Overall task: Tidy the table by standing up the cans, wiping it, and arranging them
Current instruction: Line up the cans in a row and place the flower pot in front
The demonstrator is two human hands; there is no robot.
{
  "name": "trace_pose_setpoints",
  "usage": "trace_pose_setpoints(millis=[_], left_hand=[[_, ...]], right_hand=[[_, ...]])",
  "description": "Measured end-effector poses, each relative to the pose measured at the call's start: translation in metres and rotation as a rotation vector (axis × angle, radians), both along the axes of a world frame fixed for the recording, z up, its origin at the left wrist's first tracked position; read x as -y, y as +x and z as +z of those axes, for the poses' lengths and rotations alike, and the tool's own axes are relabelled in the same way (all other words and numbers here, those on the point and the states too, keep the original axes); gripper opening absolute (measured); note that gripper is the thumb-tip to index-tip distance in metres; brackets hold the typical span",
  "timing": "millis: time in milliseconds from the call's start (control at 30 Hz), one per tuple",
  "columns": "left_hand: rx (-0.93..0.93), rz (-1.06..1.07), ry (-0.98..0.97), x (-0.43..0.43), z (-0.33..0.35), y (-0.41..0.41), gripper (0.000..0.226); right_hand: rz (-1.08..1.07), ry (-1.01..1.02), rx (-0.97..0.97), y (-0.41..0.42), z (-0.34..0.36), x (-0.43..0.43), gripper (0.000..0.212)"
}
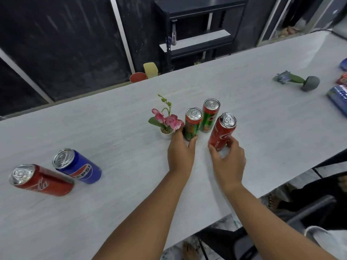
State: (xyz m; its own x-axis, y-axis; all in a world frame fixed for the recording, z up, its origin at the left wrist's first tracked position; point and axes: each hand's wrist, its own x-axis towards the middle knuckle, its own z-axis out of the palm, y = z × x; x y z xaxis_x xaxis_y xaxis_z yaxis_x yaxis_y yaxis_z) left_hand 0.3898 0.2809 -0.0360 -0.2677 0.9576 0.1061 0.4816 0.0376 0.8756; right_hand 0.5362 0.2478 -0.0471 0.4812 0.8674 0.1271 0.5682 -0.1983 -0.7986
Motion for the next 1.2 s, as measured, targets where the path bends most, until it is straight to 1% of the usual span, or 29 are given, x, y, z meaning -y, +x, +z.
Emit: trace_pose_setpoints(millis=[133,300,500,567,667,767,867,1033,1200], left_hand=[[-0.03,-0.031,0.002,0.014,-0.002,-0.01,0.05],[-0.049,-0.04,0.003,0.055,-0.007,-0.035,0.051],[-0.071,-0.002,-0.045,0.112,-0.004,-0.085,0.049],[-0.078,0.011,-0.065,0.132,-0.003,-0.107,0.051],[-0.083,0.056,-0.069,0.165,-0.004,-0.145,0.054],[-0.072,0.119,-0.049,0.196,-0.009,-0.185,0.053],[-0.099,0.175,-0.059,0.223,-0.01,-0.223,0.052],[-0.152,0.253,-0.074,0.255,-0.012,-0.279,0.054],[-0.159,0.322,-0.061,0.274,-0.01,-0.329,0.054]], right_hand=[[0.005,-0.002,0.016,-0.001,0.001,0.001,0.065],[0.062,-0.021,0.064,-0.003,0.002,0.005,0.065],[0.248,-0.019,0.102,-0.01,0.008,0.016,0.064],[0.314,-0.032,0.116,-0.019,0.007,0.023,0.064],[0.394,-0.048,0.135,-0.042,0.004,0.036,0.062],[0.469,-0.025,0.139,-0.073,0.0,0.048,0.059],[0.541,-0.032,0.139,-0.107,0.001,0.056,0.058],[0.633,-0.056,0.101,-0.167,0.007,0.066,0.064],[0.667,-0.083,0.117,-0.217,0.011,0.065,0.07]])
